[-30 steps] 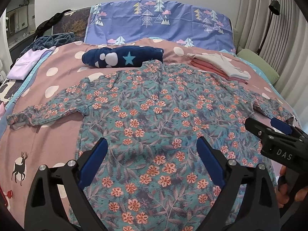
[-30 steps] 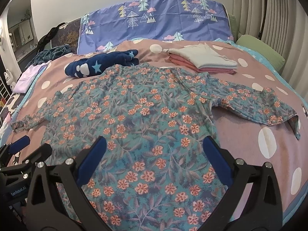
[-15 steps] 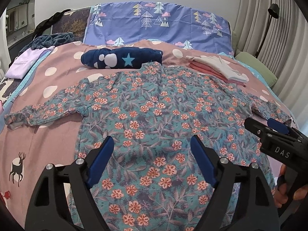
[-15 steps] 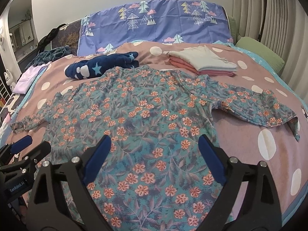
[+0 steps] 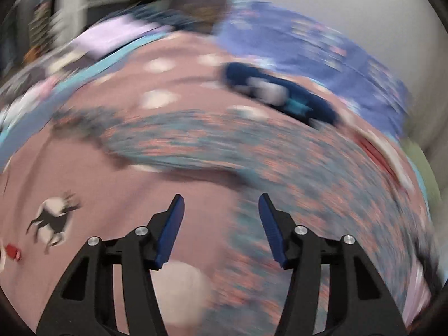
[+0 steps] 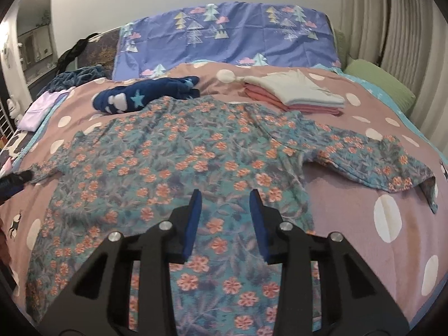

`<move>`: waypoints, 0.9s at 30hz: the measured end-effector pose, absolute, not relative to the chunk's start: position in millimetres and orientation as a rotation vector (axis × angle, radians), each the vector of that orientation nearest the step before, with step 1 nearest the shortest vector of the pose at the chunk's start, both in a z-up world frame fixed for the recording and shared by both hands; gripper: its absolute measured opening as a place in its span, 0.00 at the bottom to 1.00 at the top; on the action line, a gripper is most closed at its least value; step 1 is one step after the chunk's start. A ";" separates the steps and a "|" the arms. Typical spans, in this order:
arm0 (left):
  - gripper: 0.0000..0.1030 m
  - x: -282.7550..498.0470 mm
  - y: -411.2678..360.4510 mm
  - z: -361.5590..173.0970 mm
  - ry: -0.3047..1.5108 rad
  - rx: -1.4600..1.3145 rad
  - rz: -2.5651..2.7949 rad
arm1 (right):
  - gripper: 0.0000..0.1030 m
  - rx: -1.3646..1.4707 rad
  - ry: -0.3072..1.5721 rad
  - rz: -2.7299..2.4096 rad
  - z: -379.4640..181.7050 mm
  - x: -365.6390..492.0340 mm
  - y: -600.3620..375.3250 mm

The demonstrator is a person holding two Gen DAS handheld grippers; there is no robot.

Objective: Fold small clothes
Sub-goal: 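Grasp the shirt's sleeve edge with the left gripper and lift it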

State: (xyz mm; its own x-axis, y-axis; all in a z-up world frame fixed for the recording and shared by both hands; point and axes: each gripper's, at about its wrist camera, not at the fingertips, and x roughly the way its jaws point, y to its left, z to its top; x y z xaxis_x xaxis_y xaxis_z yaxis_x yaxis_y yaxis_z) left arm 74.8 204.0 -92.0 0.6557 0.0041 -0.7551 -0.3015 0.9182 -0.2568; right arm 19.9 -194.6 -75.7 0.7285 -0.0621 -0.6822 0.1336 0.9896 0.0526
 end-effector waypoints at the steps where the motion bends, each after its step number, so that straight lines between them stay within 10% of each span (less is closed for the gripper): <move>1: 0.57 81.3 225.3 -97.7 0.852 -0.428 0.217 | 0.38 0.109 0.755 -0.118 -78.0 20.8 -198.5; 14: 0.75 156.6 441.1 -171.0 0.847 -0.953 0.636 | 0.43 0.085 0.773 -0.155 -88.9 31.1 -205.9; 18: 0.06 163.7 454.0 -168.5 0.822 -0.916 0.639 | 0.43 0.086 0.785 -0.160 -93.8 37.4 -208.4; 27: 0.04 191.7 285.6 -42.8 0.662 -0.567 0.045 | 0.44 0.132 0.786 -0.127 -96.2 55.2 -217.6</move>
